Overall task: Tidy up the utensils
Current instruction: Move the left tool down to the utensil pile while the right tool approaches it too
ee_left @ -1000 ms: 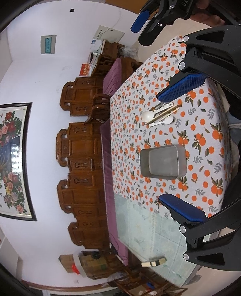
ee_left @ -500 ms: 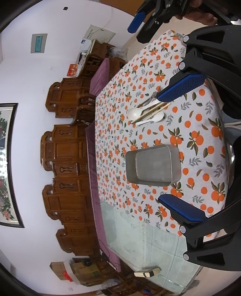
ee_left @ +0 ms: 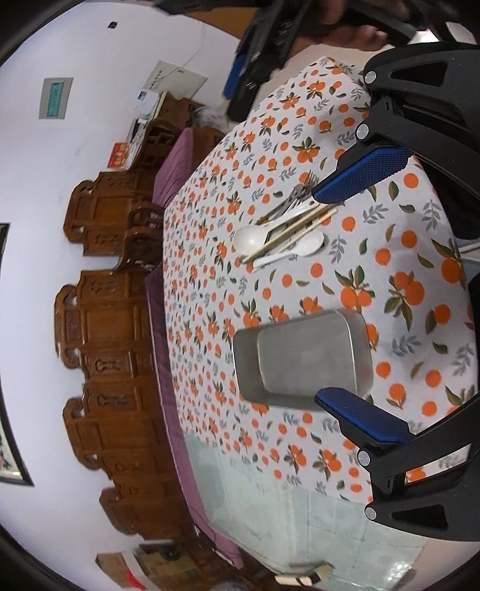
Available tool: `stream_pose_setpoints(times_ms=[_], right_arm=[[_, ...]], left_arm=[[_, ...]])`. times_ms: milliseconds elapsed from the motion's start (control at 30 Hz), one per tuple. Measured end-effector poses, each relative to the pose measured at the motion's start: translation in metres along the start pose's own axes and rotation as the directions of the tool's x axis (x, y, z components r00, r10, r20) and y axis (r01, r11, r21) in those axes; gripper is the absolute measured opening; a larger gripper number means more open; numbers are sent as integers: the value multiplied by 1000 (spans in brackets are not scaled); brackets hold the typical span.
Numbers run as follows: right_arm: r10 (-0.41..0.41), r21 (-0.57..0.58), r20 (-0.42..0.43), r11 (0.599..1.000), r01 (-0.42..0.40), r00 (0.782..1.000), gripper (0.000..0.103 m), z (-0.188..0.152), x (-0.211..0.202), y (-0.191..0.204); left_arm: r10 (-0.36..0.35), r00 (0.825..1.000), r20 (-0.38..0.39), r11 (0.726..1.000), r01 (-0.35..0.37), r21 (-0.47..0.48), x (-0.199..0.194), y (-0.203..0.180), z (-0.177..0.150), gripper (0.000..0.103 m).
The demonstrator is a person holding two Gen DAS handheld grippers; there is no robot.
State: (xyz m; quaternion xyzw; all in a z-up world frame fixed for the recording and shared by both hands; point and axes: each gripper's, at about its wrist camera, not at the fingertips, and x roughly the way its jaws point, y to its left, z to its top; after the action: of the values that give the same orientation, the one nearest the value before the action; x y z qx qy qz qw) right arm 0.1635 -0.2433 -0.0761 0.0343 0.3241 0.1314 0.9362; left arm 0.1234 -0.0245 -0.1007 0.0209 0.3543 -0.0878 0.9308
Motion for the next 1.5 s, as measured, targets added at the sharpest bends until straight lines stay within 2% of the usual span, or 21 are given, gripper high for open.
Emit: stream_pose_setpoints(times_ms=[67, 233, 500, 800, 900, 967, 1100, 1233, 1333, 1400, 1500], right_arm=[[5, 15, -29, 1000, -4, 1000, 72, 7, 13, -11], [-21, -32, -71, 999, 19, 997, 67, 12, 36, -26], [-21, -58, -152, 998, 12, 988, 61, -8, 67, -43], [9, -18, -207, 1000, -14, 978, 61, -22, 91, -53], [6, -40, -215, 999, -15, 977, 61, -24, 102, -48], [5, -49, -222, 999, -17, 975, 61, -26, 106, -46], [7, -68, -229, 997, -23, 973, 60, -29, 112, -41], [2, -76, -235, 997, -21, 972, 59, -31, 115, -38], [9, -79, -239, 996, -29, 971, 54, -31, 120, -36], [21, -74, -241, 996, -40, 970, 51, -31, 125, -35], [48, -68, -254, 995, -68, 966, 48, -30, 135, -30]], left_arm=[[-6, 1000, -6, 1000, 6, 15, 8, -4, 2, 96], [-48, 998, -35, 998, 49, 36, 33, -14, 8, 96], [-78, 993, -86, 995, 83, 57, 70, -29, 10, 95], [-126, 971, -201, 991, 135, 28, 138, -37, 19, 69], [-130, 961, -246, 990, 141, 28, 170, -42, 23, 57], [-120, 954, -274, 990, 135, 35, 188, -44, 22, 44], [-122, 939, -323, 991, 134, 13, 218, -44, 21, 35], [-118, 931, -346, 992, 125, -1, 235, -45, 20, 24], [-155, 924, -349, 988, 153, -34, 240, -44, 22, 24], [-169, 921, -351, 986, 162, -47, 240, -43, 23, 10], [-160, 922, -352, 987, 153, -47, 238, -40, 23, 6]])
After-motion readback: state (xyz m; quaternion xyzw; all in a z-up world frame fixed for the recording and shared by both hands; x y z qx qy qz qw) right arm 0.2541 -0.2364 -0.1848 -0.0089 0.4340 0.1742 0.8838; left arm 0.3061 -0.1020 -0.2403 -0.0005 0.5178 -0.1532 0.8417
